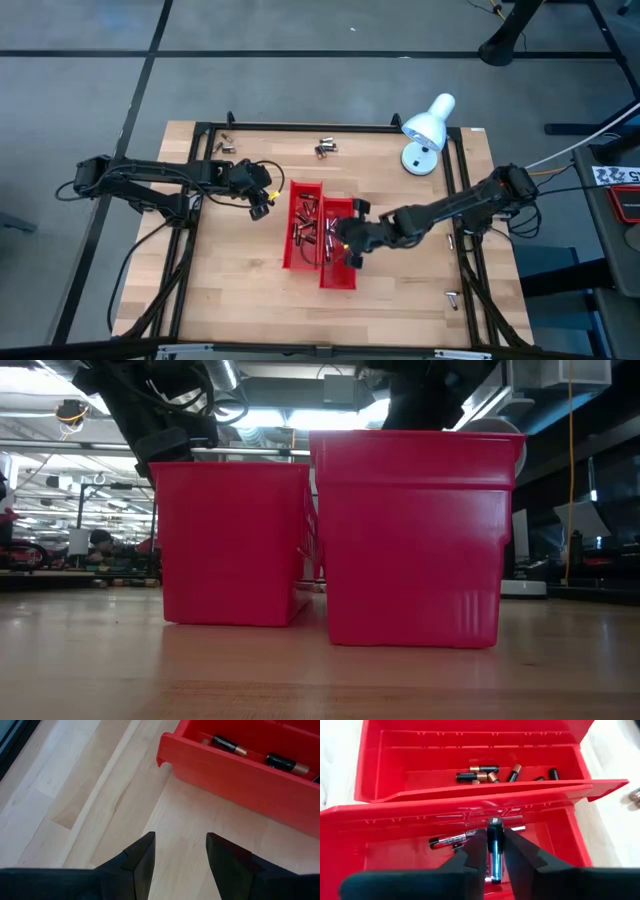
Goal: Sort batteries
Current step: Put the silver battery into the right red bin
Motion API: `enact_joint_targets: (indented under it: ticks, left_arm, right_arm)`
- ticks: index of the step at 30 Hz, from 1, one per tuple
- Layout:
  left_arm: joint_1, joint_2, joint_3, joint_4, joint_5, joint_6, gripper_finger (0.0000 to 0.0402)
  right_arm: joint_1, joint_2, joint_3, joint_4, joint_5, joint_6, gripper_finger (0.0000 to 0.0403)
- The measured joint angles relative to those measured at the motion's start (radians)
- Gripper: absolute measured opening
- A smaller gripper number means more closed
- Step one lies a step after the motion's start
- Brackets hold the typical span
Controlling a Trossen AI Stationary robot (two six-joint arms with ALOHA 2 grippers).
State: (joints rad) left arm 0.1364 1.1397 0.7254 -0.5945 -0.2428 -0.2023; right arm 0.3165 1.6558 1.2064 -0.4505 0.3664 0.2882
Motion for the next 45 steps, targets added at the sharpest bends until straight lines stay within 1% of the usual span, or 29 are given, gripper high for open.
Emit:
enact_joint_targets:
  ticks: [2, 5, 8, 10, 14, 16, 19, 22, 26, 29, 30, 32, 36, 39, 42, 45]
  left_arm:
    - [0.000, 0.000, 0.000, 0.000, 0.000, 0.000, 0.0166]
    - [0.000, 0.000, 0.000, 0.000, 0.000, 0.000, 0.0166]
    - [-0.001, 0.000, 0.000, 0.000, 0.000, 0.000, 0.0166]
    - [-0.001, 0.000, 0.000, 0.000, 0.000, 0.002, 0.0166]
    - [-0.001, 0.000, 0.000, 0.000, 0.000, 0.004, 0.0166]
    - [-0.001, 0.000, 0.000, -0.004, 0.000, 0.004, 0.0166]
    - [-0.001, 0.000, 0.000, -0.007, 0.000, 0.005, 0.0166]
    - [0.000, 0.000, 0.000, -0.006, 0.000, 0.014, 0.0166]
    - [0.000, 0.000, 0.000, 0.017, 0.000, 0.026, 0.0166]
    - [0.000, 0.000, 0.000, 0.025, 0.000, 0.027, 0.0166]
    - [0.000, 0.000, 0.000, 0.034, 0.000, 0.027, 0.0166]
    - [0.000, 0.000, 0.000, 0.043, 0.000, 0.027, 0.0166]
    - [0.000, 0.000, 0.000, 0.062, 0.000, 0.036, 0.0166]
    - [0.000, 0.000, 0.000, 0.055, 0.000, 0.035, 0.0166]
    - [0.000, 0.000, 0.000, 0.055, 0.000, 0.035, 0.0166]
    - [0.000, 0.000, 0.000, 0.056, 0.000, 0.035, 0.0166]
  right_arm:
    - [-0.016, 0.000, 0.000, 0.000, -0.020, 0.000, 0.0082]
    - [-0.024, 0.000, 0.000, -0.011, -0.021, -0.008, 0.0100]
    - [-0.023, 0.000, 0.001, -0.040, -0.020, -0.027, 0.0110]
    - [-0.022, 0.000, 0.014, -0.111, -0.021, -0.008, 0.0111]
    - [0.001, -0.021, 0.043, -0.380, -0.066, 0.142, 0.0111]
    - [0.037, -0.034, 0.042, -0.527, -0.074, 0.239, 0.0111]
    - [0.120, -0.063, 0.018, -0.691, -0.102, 0.412, 0.0111]
    - [0.229, -0.086, -0.018, -0.762, -0.193, 0.566, 0.0111]
    - [0.379, -0.092, -0.059, -0.770, -0.280, 0.753, 0.0111]
    - [0.471, -0.092, -0.087, -0.765, -0.356, 0.898, 0.0113]
    - [0.498, -0.092, -0.097, -0.762, -0.386, 0.941, 0.0116]
    - [0.551, -0.092, -0.116, -0.752, -0.411, 0.997, 0.0129]
    - [0.653, -0.088, -0.151, -0.673, -0.430, 1.006, 0.0165]
    - [0.702, -0.072, -0.171, -0.657, -0.497, 1.008, 0.0185]
    - [0.728, -0.057, -0.194, -0.628, -0.563, 1.010, 0.0189]
    - [0.734, -0.054, -0.231, -0.568, -0.582, 1.000, 0.0185]
